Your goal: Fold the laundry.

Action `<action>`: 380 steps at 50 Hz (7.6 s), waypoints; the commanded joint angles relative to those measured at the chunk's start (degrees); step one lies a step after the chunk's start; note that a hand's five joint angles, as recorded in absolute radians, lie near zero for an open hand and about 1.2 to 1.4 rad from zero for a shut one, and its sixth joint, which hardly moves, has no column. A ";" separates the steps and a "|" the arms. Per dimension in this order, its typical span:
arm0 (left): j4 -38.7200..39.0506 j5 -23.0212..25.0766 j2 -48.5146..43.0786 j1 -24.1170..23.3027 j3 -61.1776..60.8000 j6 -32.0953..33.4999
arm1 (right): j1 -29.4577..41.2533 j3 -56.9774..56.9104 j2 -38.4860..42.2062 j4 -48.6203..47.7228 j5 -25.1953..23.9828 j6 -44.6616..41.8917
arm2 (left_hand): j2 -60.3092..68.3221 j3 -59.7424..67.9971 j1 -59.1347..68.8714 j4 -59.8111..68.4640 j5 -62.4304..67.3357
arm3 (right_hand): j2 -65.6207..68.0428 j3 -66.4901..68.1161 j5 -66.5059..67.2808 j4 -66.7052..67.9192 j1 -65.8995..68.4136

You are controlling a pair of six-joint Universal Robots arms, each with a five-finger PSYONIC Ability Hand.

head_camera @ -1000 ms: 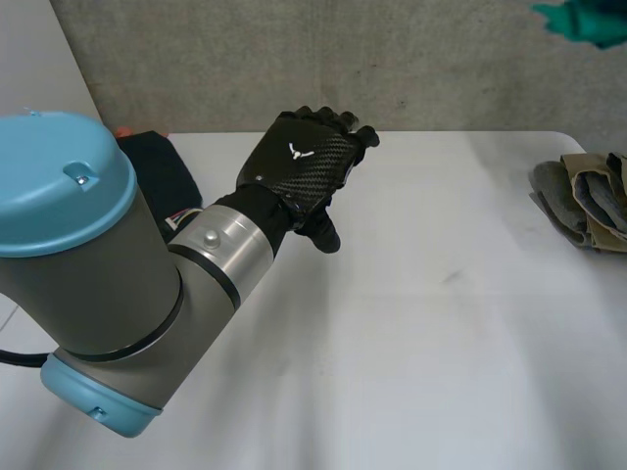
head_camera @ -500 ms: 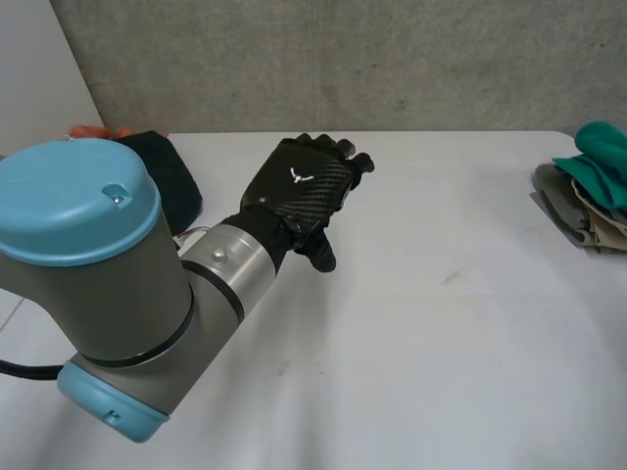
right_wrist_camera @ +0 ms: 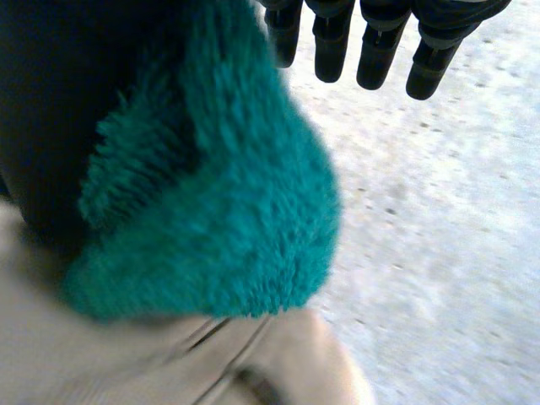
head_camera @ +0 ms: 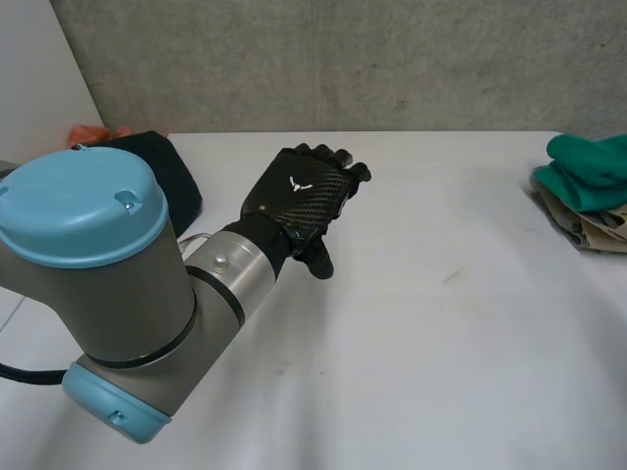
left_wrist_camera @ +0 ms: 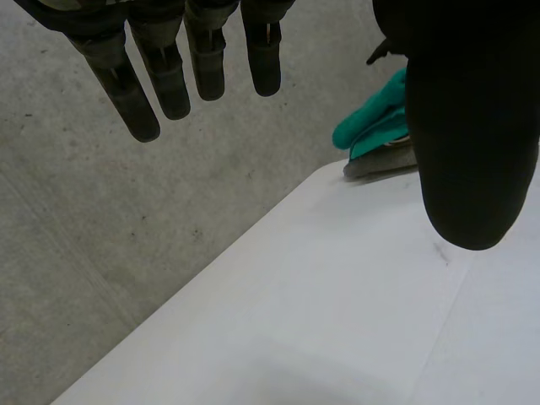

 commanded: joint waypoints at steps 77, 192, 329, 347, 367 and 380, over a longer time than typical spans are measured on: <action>4.66 17.58 -43.21 42.98 34.75 22.58 | 38.96 59.18 -49.46 19.57 15.49 -32.18 | 33.14 32.86 32.18 33.08 34.08 | -2.56 -2.55 -4.42 -2.76 -3.66; -0.88 -10.72 -15.07 6.15 14.97 2.54 | 46.25 10.85 -28.65 36.12 35.35 -28.05 | 64.53 64.25 63.57 64.47 65.47 | 67.44 67.45 65.58 67.24 66.34; 30.85 -13.36 -12.45 10.02 -2.94 24.07 | 45.02 17.16 -20.90 18.69 32.72 -38.60 | 64.53 64.25 63.57 64.47 65.47 | 67.44 67.45 65.58 67.24 66.34; -4.60 -14.50 15.74 1.94 -28.78 24.08 | 43.53 43.26 -48.65 61.04 34.56 -50.01 | 64.53 64.25 63.57 64.47 65.47 | 67.44 67.45 65.58 67.24 66.34; -16.36 -12.13 1.28 -1.59 -10.26 18.62 | 42.30 46.36 -47.36 53.25 37.90 -56.19 | 64.53 64.25 63.57 64.47 65.47 | 67.44 67.45 65.58 67.24 66.34; 18.00 -17.05 -23.77 4.39 15.85 32.67 | 42.91 30.02 -28.13 22.59 42.91 -53.63 | 64.53 64.25 63.57 64.47 65.47 | 67.44 67.45 65.58 67.24 66.34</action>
